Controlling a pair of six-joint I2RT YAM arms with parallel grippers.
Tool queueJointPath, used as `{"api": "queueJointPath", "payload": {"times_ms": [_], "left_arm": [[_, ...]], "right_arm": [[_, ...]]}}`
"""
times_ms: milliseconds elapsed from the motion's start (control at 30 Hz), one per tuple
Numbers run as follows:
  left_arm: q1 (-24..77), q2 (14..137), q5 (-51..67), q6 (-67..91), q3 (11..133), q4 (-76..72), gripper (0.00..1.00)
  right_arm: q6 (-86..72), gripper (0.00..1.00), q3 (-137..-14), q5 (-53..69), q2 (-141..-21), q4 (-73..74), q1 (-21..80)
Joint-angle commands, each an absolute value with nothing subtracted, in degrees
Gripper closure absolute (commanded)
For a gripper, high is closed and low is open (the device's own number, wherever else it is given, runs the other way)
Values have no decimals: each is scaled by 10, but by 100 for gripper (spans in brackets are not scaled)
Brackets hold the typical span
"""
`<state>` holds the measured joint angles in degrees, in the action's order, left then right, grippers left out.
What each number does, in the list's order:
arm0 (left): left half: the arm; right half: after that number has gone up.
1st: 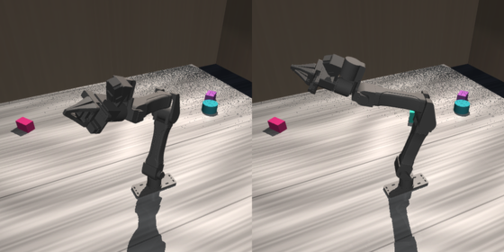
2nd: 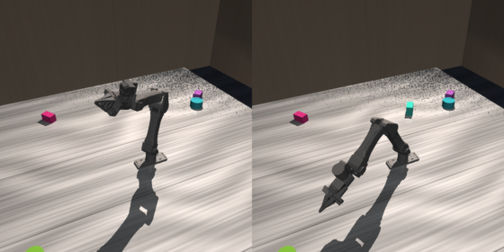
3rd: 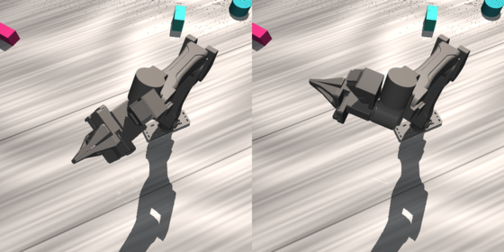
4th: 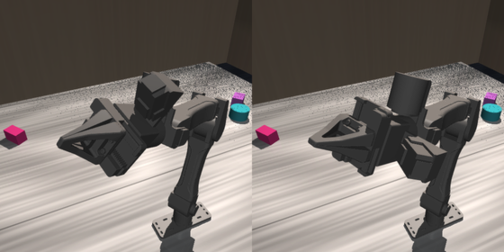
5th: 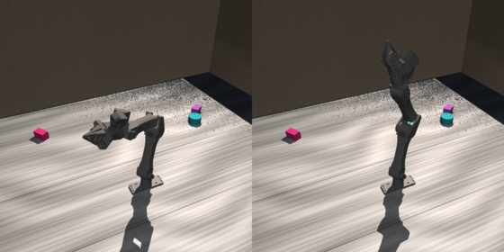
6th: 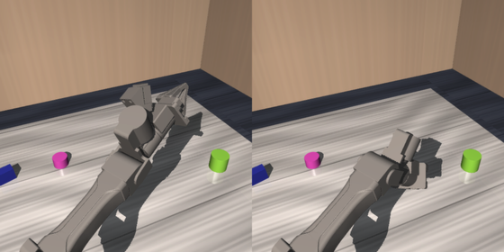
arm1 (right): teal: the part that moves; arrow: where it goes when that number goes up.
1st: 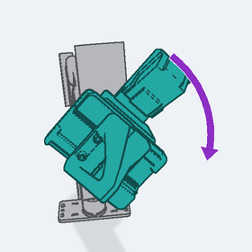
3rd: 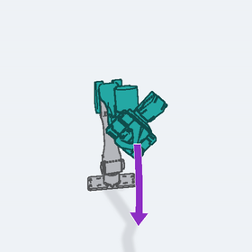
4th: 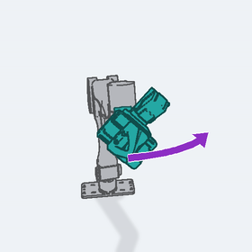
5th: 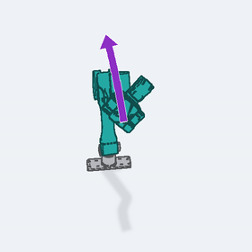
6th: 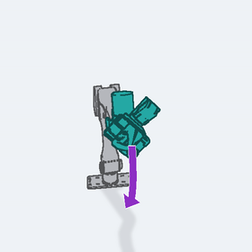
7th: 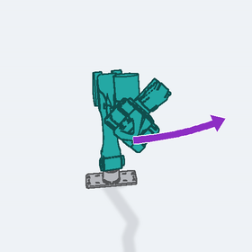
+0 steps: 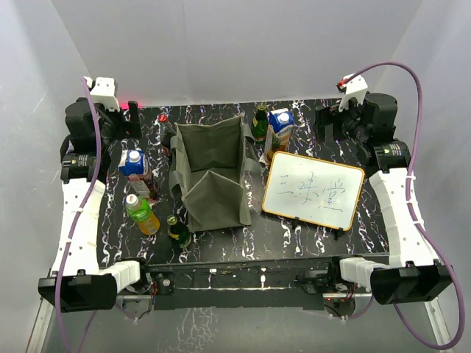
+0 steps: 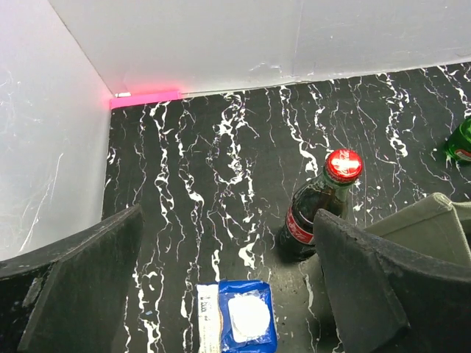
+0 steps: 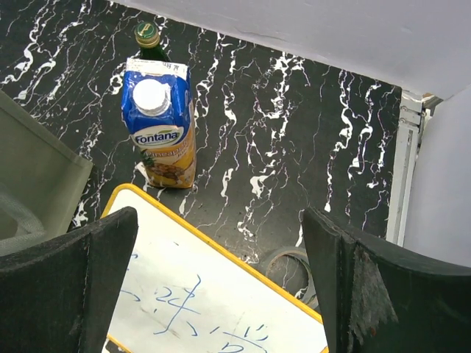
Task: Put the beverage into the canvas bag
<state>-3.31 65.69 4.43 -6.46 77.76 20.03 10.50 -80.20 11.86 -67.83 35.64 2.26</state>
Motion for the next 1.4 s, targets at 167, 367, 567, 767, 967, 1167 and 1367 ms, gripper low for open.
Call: {"api": "queueJointPath", "payload": {"times_ms": [167,367,567,767,967,1167,1367], "left_arm": [[-39,647,70,-68,765,167,3],[-39,645,79,-61,765,159,3],[-40,645,95,-65,762,153,3],[-40,651,124,-70,774,169,3],[-40,662,211,-53,800,192,3],[-37,674,251,-20,798,200,3],[-30,678,273,15,784,192,4]], "right_arm": [[113,2,-810,133,-672,285,27],[114,2,-810,136,-674,274,28],[115,2,-816,140,-679,272,28],[131,2,-833,163,-693,293,29],[119,2,-829,192,-715,278,30],[106,2,-842,187,-763,254,59],[105,2,-861,132,-827,226,119]]}}
